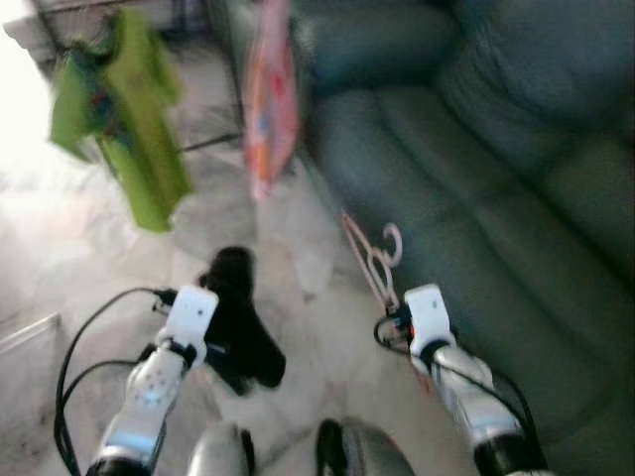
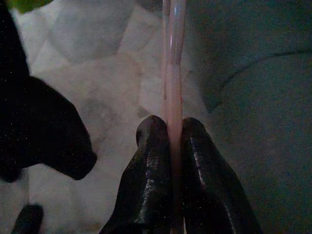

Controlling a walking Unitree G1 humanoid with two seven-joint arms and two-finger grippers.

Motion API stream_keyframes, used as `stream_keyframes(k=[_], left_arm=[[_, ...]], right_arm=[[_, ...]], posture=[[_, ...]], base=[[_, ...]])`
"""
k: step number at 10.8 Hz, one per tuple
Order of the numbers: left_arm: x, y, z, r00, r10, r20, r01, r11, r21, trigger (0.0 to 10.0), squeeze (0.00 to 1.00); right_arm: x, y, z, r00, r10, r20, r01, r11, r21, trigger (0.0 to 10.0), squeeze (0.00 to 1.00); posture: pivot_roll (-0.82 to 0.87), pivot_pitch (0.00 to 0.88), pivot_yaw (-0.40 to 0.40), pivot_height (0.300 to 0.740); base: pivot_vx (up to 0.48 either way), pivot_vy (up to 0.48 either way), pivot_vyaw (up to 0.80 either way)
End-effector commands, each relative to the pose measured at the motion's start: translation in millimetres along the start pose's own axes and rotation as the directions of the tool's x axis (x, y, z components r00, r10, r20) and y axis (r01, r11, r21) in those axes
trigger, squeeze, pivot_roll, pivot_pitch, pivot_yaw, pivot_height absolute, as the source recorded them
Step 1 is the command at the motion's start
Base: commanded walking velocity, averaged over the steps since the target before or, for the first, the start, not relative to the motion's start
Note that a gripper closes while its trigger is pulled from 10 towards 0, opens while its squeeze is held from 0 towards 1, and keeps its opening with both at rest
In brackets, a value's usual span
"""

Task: Hang hanger

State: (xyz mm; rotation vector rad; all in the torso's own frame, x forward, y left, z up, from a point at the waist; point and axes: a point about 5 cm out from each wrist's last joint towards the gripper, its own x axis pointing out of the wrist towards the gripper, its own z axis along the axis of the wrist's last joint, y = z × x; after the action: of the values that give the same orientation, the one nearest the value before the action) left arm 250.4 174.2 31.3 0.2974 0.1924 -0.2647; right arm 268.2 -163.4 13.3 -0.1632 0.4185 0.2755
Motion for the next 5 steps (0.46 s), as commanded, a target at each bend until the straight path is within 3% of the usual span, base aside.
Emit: stream_keyframes(k=[1, 2, 5], left_arm=[[3.4, -10.3, 11.3, 0.997, -0.033, 0.066, 0.033, 0.999, 0.003, 10.0, 0.00], [6.6, -7.8, 19.1, 0.994, 0.000, 0.110, -0.001, 1.000, 0.010, 10.0, 0.00], [7.8, -0.2, 20.0, 0.991, 0.040, 0.125, -0.044, 0.999, 0.027, 10.0, 0.00]], right_arm=[[-6.2, -7.9, -11.8, 0.999, -0.034, -0.038, 0.034, 0.999, 0.003, 10.0, 0.00], [-5.7, -6.1, -11.6, 0.999, -0.033, -0.035, 0.033, 0.999, 0.002, 10.0, 0.00], [-5.8, -3.8, -14.9, 0.999, -0.029, -0.041, 0.029, 1.000, 0.000, 10.0, 0.00]], posture=[[0.02, 0.165, -0.070, 0.740], [0.03, 0.163, -0.071, 0.740], [0.04, 0.152, -0.082, 0.740]], base=[[0.000, 0.000, -0.67], [0.000, 0.000, -0.64], [0.000, 0.000, -0.63]])
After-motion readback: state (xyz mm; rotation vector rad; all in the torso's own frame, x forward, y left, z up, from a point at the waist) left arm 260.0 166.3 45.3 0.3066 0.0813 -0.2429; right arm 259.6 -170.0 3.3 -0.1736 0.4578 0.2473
